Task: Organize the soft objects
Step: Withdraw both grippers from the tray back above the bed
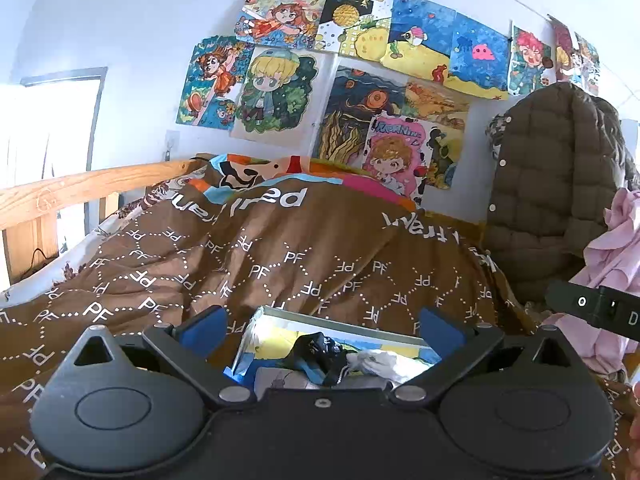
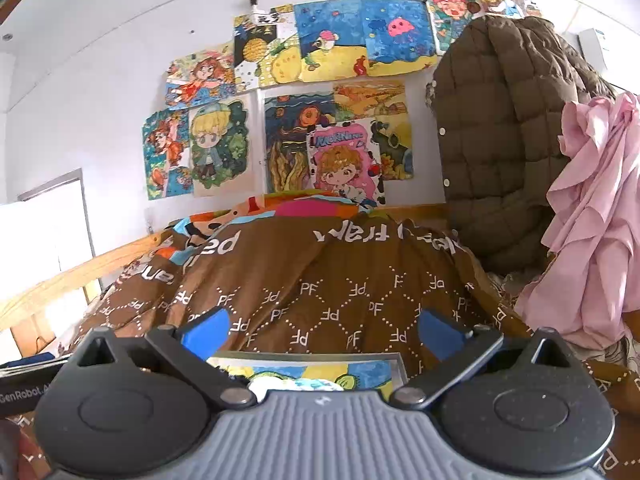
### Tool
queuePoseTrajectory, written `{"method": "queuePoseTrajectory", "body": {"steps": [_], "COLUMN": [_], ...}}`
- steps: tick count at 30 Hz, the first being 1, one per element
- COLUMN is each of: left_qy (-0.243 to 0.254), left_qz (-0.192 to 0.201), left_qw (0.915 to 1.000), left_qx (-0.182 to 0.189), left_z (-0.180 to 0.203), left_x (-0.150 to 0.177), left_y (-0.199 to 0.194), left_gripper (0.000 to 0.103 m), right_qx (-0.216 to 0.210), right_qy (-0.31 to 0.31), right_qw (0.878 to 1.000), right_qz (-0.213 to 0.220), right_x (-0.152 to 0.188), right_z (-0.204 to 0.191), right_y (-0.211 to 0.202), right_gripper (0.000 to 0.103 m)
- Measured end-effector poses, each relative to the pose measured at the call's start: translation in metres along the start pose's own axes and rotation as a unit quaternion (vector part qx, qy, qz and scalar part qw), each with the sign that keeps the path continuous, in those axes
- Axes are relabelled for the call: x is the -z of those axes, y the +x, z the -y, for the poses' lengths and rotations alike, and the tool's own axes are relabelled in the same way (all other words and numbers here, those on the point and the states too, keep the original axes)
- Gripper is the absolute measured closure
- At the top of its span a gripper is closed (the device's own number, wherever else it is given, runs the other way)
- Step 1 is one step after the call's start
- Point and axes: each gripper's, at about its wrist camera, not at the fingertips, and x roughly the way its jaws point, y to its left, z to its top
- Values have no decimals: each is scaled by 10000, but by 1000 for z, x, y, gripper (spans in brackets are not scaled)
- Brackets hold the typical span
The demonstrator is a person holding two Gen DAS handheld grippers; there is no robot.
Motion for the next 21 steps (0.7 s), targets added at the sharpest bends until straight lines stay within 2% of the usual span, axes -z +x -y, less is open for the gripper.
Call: {"method": "queuePoseTrajectory", "body": {"steps": [3, 14, 21], "left_qy": [16, 25, 287], "left_qz": [-129, -188, -202], "left_qw": [9999, 9998, 9993], "left_qx": [54, -82, -161], "left_z": [1, -10, -17], "left_x": [3, 21, 27], "left_y": [-8, -55, -83], "left_gripper": [1, 1, 1], "right_qx": [32, 48, 132], "right_qy": [-161, -186, -315], "right_qw": [9999, 9998, 9994], "right_qz": [-18, -25, -12], "right_x": [3, 18, 37], "right_z": [-4, -12, -21], "right_y": [-11, -49, -71], "right_gripper": [0, 0, 0]}}
